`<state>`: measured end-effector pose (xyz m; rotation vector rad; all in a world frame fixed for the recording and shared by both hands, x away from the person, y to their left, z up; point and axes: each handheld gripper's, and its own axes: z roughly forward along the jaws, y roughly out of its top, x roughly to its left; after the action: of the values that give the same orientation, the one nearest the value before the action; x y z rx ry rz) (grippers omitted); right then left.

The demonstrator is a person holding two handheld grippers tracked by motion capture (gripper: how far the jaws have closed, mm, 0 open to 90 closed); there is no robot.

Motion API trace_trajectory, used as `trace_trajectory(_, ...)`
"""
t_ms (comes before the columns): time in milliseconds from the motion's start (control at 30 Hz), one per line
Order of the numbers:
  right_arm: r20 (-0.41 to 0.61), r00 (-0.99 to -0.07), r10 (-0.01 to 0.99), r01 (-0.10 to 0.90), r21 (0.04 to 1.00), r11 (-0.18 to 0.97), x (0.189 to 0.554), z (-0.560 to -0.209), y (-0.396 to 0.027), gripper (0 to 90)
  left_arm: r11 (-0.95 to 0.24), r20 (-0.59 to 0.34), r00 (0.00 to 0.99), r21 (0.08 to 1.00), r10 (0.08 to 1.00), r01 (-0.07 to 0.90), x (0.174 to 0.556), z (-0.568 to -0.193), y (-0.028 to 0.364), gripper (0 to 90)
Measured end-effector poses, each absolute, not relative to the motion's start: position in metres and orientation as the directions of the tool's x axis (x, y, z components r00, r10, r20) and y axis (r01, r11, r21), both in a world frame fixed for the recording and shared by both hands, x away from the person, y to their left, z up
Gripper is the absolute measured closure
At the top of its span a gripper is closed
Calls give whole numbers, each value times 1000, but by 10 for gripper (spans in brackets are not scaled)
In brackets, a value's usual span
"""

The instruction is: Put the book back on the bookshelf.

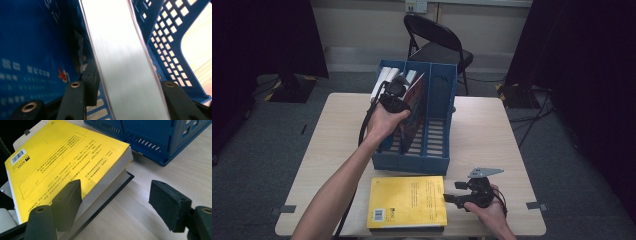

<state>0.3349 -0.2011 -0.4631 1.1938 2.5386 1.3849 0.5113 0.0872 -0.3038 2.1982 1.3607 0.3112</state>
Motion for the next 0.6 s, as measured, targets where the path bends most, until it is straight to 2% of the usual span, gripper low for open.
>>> trace_trajectory(133,327,-709,625,613,724,316,334,-462,-200,255,-349,-95,475,558,875,753,507,-309,92,551)
trace_trajectory(200,327,-709,625,614,723,318,334,-463,-200,254,-343,-113,497,594,861,728,500,-312,96,544)
trace_trajectory(400,324,-710,625,612,723,321,334,-463,-199,254,-395,-39,529,621,847,678,488,-321,97,459)
trace_trajectory(433,324,-710,625,612,723,321,334,-462,-198,254,-384,-76,550,638,832,668,484,-326,101,439)
trace_trajectory(600,322,-710,626,611,723,322,334,-462,-198,253,-376,-106,581,667,807,643,474,-332,108,448)
